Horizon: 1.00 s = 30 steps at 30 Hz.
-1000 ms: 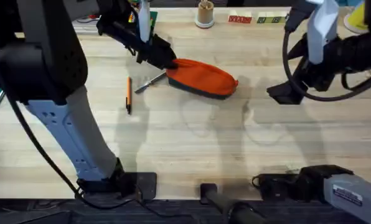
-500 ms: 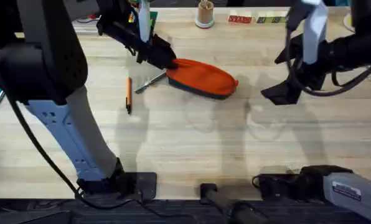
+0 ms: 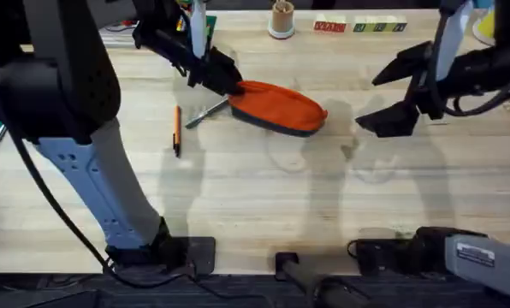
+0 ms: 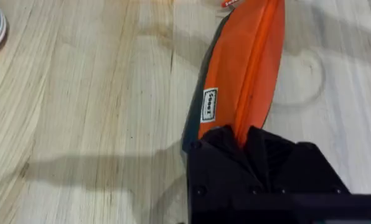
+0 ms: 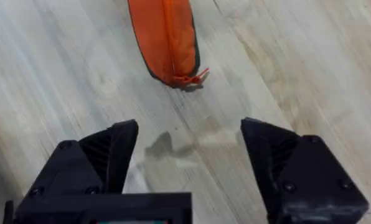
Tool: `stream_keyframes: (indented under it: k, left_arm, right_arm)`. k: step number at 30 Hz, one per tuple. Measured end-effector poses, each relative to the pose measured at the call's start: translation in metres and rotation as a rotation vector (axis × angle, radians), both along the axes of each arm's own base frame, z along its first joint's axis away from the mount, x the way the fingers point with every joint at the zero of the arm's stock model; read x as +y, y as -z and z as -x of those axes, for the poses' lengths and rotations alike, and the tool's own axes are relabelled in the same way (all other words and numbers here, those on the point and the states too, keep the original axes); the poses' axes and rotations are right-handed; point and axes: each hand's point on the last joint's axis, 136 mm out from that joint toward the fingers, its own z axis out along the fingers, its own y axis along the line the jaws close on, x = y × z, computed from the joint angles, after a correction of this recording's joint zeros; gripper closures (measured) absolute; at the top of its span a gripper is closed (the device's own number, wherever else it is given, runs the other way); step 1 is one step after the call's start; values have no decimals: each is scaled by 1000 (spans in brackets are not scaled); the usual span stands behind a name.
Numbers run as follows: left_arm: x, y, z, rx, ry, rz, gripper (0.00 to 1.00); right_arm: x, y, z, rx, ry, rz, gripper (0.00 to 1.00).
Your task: Unzip the bag, pick up the pens from the table one at a time and place them inside, then zip the bag closed.
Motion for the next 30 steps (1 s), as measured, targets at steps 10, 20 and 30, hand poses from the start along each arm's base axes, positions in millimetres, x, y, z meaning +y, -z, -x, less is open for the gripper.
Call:
stream_keyframes:
  k: [10, 20, 30]
  left_arm:
    - [0, 0, 0, 0, 0, 0, 958]
    - [0, 0, 0, 0, 0, 0, 958]
    - [0, 0, 0, 1, 0, 0, 958]
  right_arm:
    - [1, 28, -12, 72, -22, -17, 5]
    - [0, 45, -22, 86, -35, -16, 5]
    - [0, 56, -33, 62, -64, -6, 5]
